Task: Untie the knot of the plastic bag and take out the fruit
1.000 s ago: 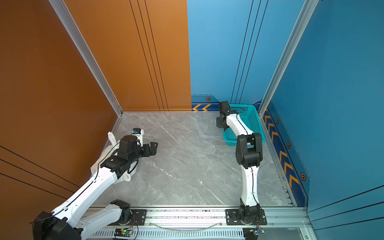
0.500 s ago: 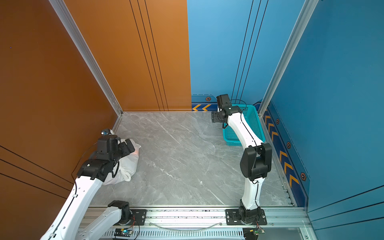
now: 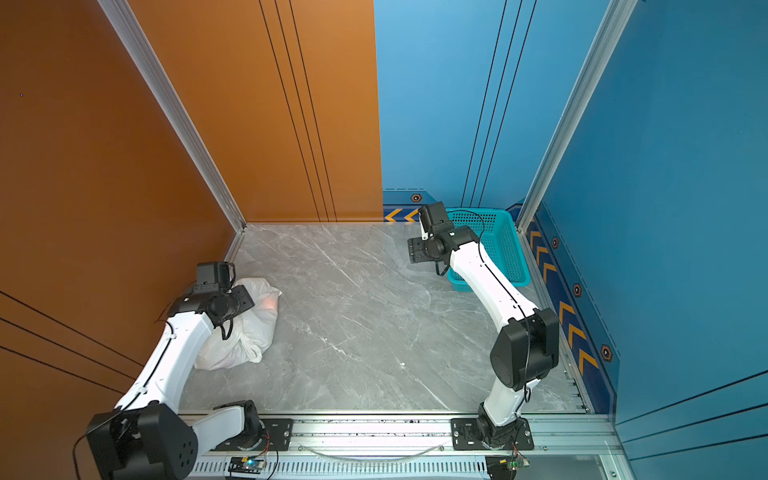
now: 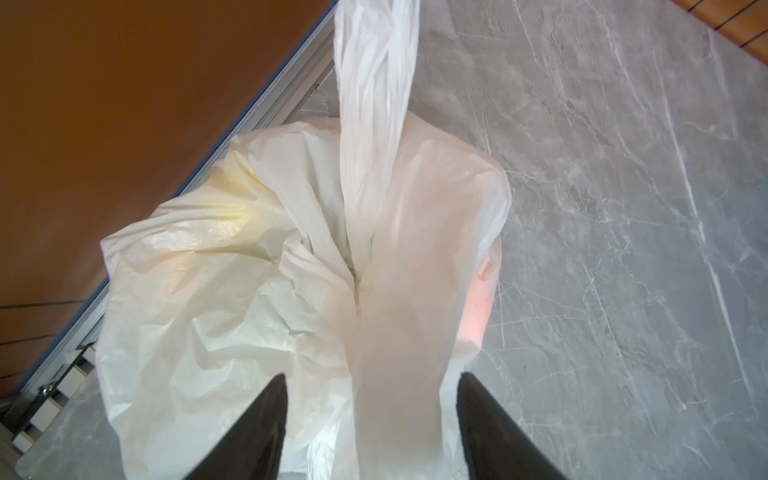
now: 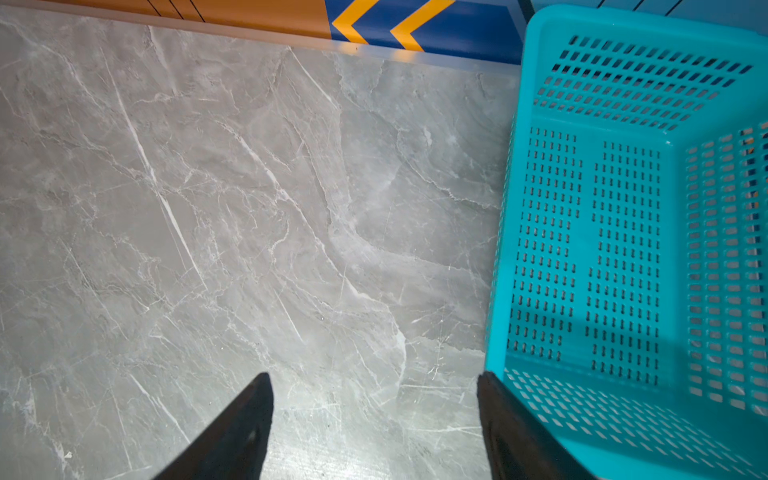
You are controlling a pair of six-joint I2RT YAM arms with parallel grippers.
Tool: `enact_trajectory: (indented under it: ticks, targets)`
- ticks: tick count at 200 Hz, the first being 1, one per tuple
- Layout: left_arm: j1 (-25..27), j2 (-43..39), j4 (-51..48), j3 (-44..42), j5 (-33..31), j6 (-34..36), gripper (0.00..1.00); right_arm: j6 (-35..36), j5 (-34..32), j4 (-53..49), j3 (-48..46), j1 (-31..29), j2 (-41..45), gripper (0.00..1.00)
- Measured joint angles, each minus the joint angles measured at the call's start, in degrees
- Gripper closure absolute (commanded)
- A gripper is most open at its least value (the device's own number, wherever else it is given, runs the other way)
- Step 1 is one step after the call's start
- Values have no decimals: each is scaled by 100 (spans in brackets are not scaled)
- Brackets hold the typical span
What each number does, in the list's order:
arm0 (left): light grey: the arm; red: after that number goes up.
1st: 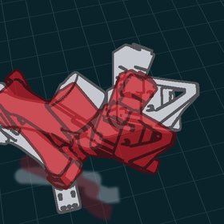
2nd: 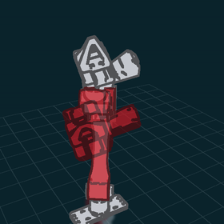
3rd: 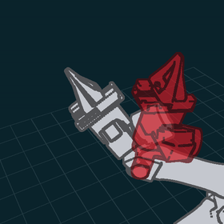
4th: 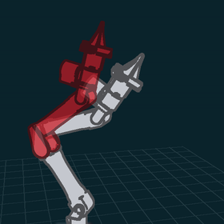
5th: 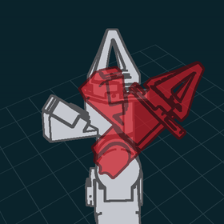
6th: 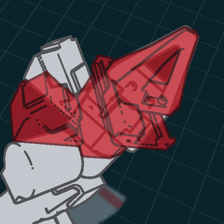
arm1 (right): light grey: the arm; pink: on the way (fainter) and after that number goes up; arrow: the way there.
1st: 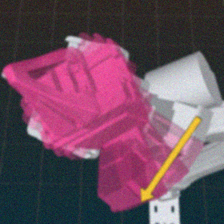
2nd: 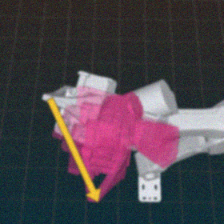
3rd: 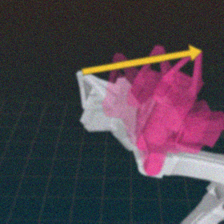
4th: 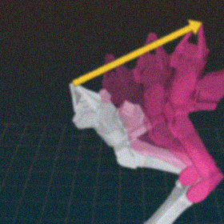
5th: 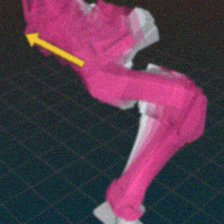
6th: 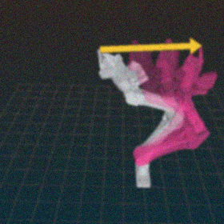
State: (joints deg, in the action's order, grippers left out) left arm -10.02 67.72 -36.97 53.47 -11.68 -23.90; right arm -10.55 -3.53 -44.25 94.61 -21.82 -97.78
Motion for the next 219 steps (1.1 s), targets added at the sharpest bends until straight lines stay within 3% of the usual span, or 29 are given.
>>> enact_trajectory:
  ticks: [46,81,105,155,219]
  targets:
    - [-57,409,76,-2,332,133,84,-31,20,-17,-328,0,367,22]
    - [245,407,129,-2,597,52,99,-107,37,-11,-564,-2,562,22]
    - [682,407,142,0,713,-83,100,-168,37,0,-881,-22,675,22]
    - [2306,638,144,262,809,-577,100,-308,44,57,-1543,-92,1012,22]
    - [4402,2236,247,1917,905,-903,100,-393,37,118,-2225,96,1794,21]
